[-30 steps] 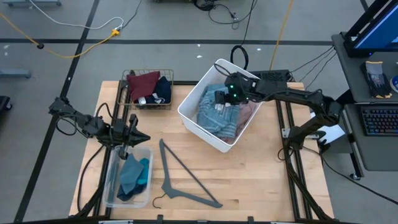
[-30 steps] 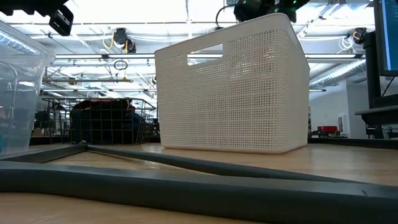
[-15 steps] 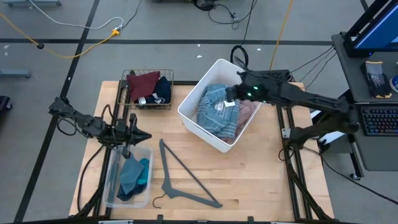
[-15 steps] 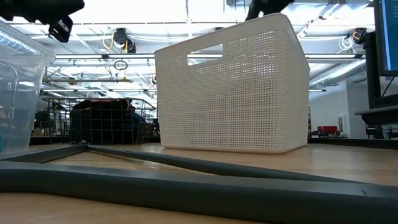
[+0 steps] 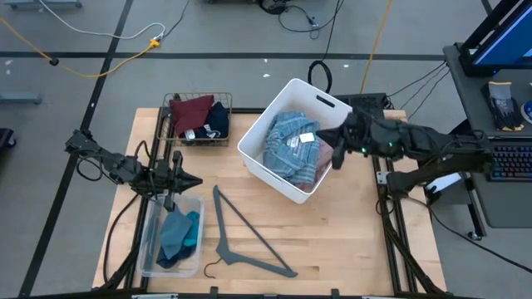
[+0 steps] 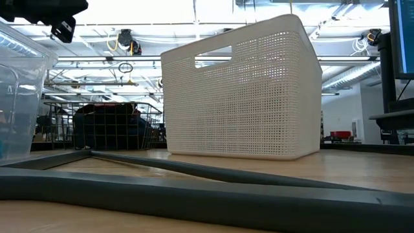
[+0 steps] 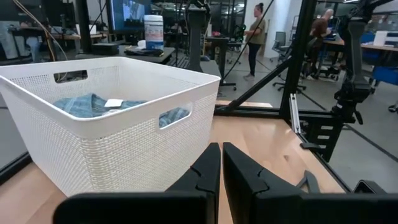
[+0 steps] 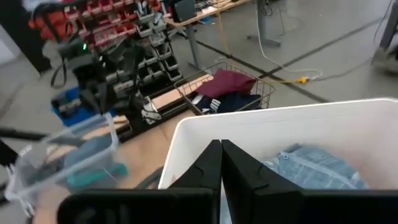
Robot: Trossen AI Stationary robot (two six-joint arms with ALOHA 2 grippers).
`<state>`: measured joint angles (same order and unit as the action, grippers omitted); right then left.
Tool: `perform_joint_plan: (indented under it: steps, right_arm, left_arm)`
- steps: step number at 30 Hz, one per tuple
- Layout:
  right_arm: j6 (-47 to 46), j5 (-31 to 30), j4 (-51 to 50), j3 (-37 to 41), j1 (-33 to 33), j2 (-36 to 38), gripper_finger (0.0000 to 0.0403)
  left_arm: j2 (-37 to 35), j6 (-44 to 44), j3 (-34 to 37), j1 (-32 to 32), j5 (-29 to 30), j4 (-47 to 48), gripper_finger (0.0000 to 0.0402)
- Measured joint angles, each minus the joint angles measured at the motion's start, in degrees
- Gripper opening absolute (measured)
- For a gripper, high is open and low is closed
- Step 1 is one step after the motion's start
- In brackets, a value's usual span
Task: Pick & Place Cloths
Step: Return to home position
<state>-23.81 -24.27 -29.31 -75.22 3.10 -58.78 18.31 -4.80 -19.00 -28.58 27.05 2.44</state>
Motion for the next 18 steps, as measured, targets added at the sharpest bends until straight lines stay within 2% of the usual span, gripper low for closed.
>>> perform_joint_plan:
  steps: [5, 11, 18]
  right_arm:
    - [2.09, -7.45, -3.32, 0.0, 7.76, -0.07, 0.0001]
    - [2.28, -7.53, -5.02, 2.55, 13.88, 0.54, 0.0001]
    - [0.27, -7.13, -4.73, 12.67, 15.62, 6.41, 0.0001]
  left_arm:
    - [0.0, 0.17, 0.0, 0.0, 0.02, 0.0, 0.0019]
    - [0.0, 1.56, 0.0, 0.0, -0.01, -0.02, 0.0019]
    - [0.0, 2.15, 0.0, 0.0, -0.02, -0.02, 0.0019]
